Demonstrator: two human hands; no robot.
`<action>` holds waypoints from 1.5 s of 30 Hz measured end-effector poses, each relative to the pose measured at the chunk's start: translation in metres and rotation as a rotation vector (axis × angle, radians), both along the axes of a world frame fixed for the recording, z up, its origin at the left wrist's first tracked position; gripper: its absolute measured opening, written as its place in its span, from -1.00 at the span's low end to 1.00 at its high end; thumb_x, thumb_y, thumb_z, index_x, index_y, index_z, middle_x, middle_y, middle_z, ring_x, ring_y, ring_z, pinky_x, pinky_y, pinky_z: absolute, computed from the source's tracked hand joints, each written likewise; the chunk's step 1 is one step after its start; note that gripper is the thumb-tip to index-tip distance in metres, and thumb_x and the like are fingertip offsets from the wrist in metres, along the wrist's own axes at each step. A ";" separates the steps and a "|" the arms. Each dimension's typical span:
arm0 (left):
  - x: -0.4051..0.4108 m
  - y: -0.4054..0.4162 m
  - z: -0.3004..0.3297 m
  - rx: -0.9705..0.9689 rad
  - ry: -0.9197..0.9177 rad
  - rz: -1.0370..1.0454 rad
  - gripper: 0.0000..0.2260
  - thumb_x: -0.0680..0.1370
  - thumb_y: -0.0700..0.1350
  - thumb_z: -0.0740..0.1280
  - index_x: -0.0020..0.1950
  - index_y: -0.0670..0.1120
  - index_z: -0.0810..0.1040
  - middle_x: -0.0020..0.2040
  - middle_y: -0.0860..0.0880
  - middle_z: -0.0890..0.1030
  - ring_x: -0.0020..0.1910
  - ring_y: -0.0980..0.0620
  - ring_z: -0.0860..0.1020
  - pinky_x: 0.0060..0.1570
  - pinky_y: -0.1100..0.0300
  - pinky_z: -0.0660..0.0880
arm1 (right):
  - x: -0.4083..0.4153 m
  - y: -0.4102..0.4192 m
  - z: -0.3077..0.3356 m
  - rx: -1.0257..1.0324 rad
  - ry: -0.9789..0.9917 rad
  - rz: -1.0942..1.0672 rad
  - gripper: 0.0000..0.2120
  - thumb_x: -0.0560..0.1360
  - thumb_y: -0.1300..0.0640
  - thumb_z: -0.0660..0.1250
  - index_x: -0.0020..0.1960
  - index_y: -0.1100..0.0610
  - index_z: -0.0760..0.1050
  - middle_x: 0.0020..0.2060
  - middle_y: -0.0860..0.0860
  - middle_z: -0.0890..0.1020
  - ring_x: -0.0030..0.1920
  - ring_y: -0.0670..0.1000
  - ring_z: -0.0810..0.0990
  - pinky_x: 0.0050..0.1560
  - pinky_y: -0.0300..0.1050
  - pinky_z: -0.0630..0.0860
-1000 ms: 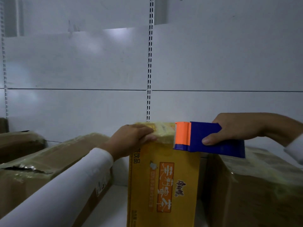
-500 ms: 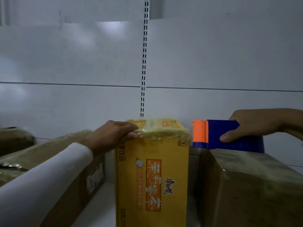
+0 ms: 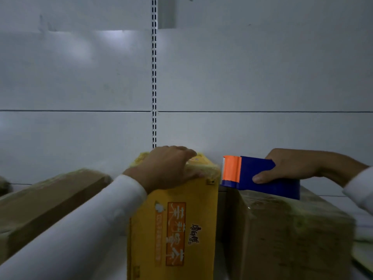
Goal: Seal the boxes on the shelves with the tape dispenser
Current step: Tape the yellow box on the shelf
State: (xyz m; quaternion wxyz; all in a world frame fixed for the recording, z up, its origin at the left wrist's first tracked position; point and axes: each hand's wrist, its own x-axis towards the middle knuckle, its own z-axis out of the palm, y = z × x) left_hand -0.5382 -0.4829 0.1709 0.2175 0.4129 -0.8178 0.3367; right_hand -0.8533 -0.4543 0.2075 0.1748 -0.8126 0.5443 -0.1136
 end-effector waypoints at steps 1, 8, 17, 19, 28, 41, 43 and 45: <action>-0.013 -0.003 -0.004 0.037 -0.016 0.001 -0.37 0.48 0.42 0.06 0.37 0.05 0.39 0.28 0.00 0.53 0.12 -0.06 0.56 -0.01 0.09 0.47 | 0.000 0.000 0.000 0.001 -0.004 0.000 -0.42 0.36 -0.27 0.37 0.01 0.25 0.61 -0.14 0.12 0.73 -0.20 0.06 0.69 -0.18 -0.22 0.54; -0.001 -0.018 -0.012 0.045 -0.036 -0.106 -0.36 0.51 0.40 -0.15 0.23 0.05 0.49 0.09 0.01 0.64 -0.04 -0.04 0.60 -0.10 0.08 0.53 | -0.003 0.006 0.004 -0.002 -0.022 0.055 -0.47 0.43 -0.25 0.39 -0.01 0.25 0.60 -0.15 0.13 0.72 -0.24 0.02 0.67 -0.18 -0.19 0.53; 0.001 -0.012 -0.012 0.031 -0.042 -0.162 -0.34 0.47 0.38 -0.17 0.25 0.07 0.49 0.10 0.04 0.64 -0.04 -0.02 0.61 -0.10 0.09 0.54 | -0.001 0.023 0.014 0.028 0.090 -0.021 -0.51 0.34 -0.30 0.37 -0.07 0.12 0.63 -0.19 0.02 0.74 -0.24 -0.03 0.70 -0.19 -0.22 0.54; -0.002 -0.013 -0.014 0.021 -0.046 -0.149 -0.34 0.46 0.39 -0.19 0.26 0.09 0.48 0.09 0.05 0.64 -0.07 -0.01 0.61 -0.11 0.08 0.55 | 0.007 0.021 0.012 0.014 0.118 -0.052 -0.46 0.37 -0.30 0.37 -0.03 0.19 0.62 -0.17 0.09 0.73 -0.25 -0.01 0.68 -0.19 -0.21 0.53; -0.011 -0.014 -0.012 0.053 -0.053 -0.057 -0.45 0.54 0.32 -0.10 0.21 0.04 0.49 -0.01 -0.02 0.65 -0.11 -0.03 0.59 -0.09 0.06 0.53 | 0.045 0.017 0.021 -0.357 0.551 -0.217 -0.44 0.34 -0.46 0.35 -0.22 0.07 0.48 -0.36 -0.04 0.59 -0.37 -0.06 0.56 -0.37 -0.19 0.41; -0.039 0.009 -0.005 0.050 0.103 0.046 -0.40 0.43 0.49 -0.04 -0.19 -0.01 0.45 -0.37 0.08 0.43 -0.38 0.08 0.44 -0.42 0.24 0.24 | 0.038 -0.003 -0.011 -0.702 0.392 -0.423 -0.43 0.33 -0.50 0.29 -0.27 0.03 0.36 -0.41 -0.06 0.53 -0.44 -0.06 0.51 -0.43 -0.19 0.32; -0.054 0.010 -0.014 0.017 0.196 0.091 -0.36 0.39 0.53 -0.11 -0.15 -0.01 0.39 -0.36 0.09 0.40 -0.40 0.10 0.41 -0.41 0.23 0.24 | 0.033 0.002 -0.015 -0.726 0.396 -0.449 -0.43 0.34 -0.50 0.29 -0.29 0.03 0.34 -0.43 -0.06 0.51 -0.46 -0.07 0.49 -0.44 -0.20 0.28; -0.069 0.009 -0.024 -0.025 0.232 0.149 -0.41 0.47 0.45 -0.07 -0.14 -0.03 0.42 -0.31 0.04 0.46 -0.36 0.04 0.43 -0.31 0.17 0.30 | 0.029 0.006 -0.020 -0.723 0.389 -0.463 -0.42 0.34 -0.50 0.29 -0.30 0.05 0.35 -0.45 -0.06 0.50 -0.47 -0.08 0.47 -0.46 -0.21 0.25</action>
